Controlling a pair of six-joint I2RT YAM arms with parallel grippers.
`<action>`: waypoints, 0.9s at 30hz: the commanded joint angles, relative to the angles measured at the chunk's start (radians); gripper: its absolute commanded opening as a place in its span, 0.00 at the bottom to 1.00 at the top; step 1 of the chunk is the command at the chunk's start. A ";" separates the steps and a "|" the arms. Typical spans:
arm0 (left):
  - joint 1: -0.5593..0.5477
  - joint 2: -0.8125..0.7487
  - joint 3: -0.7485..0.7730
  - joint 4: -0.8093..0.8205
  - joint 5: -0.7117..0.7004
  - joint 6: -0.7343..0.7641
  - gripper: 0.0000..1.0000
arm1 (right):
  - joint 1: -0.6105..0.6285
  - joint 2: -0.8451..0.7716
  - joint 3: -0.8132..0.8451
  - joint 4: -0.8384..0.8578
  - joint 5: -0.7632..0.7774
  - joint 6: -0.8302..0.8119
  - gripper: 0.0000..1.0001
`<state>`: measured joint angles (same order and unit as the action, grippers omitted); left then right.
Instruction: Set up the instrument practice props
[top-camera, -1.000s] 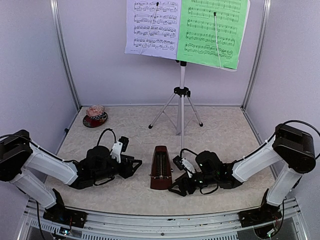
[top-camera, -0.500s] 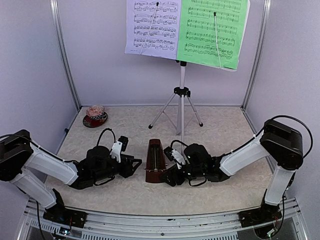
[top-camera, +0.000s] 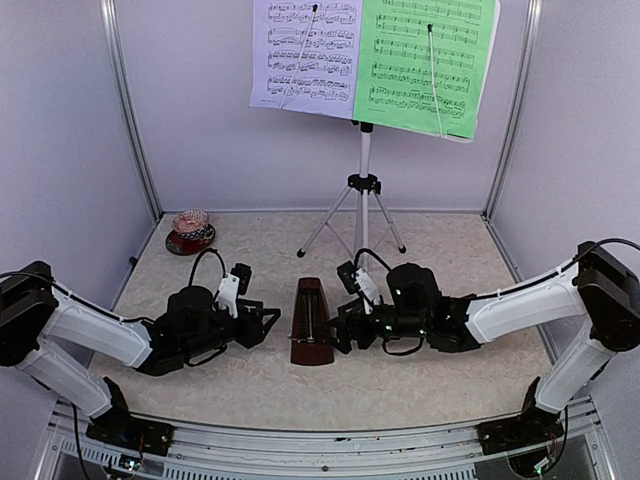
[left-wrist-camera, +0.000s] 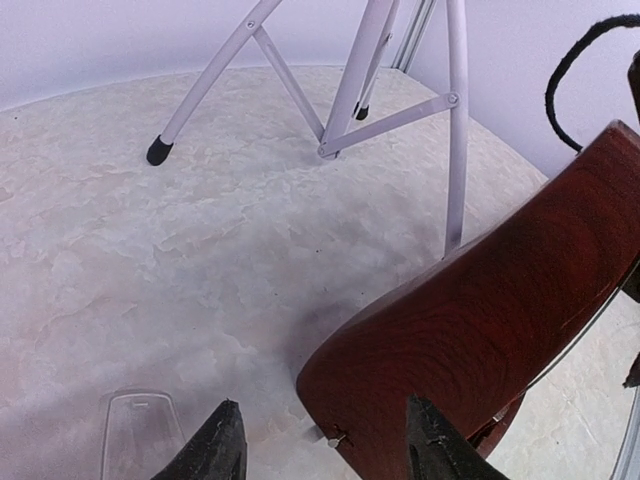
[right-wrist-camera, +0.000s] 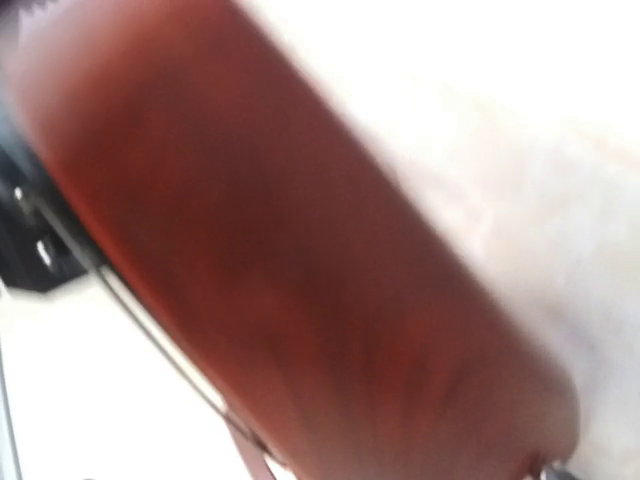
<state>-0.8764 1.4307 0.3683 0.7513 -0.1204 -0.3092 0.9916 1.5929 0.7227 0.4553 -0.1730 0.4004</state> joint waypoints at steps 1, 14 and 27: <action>0.002 -0.004 0.028 0.026 0.003 0.015 0.54 | 0.032 -0.045 0.051 -0.040 0.090 0.010 0.96; -0.020 0.010 0.034 0.050 0.004 0.012 0.56 | 0.045 0.016 0.163 -0.071 0.137 0.026 0.87; -0.024 0.029 0.047 0.053 0.003 0.021 0.56 | 0.045 0.015 0.174 -0.105 0.206 0.020 0.57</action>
<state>-0.8936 1.4467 0.3851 0.7780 -0.1192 -0.3061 1.0286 1.6070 0.8745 0.3698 -0.0055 0.4202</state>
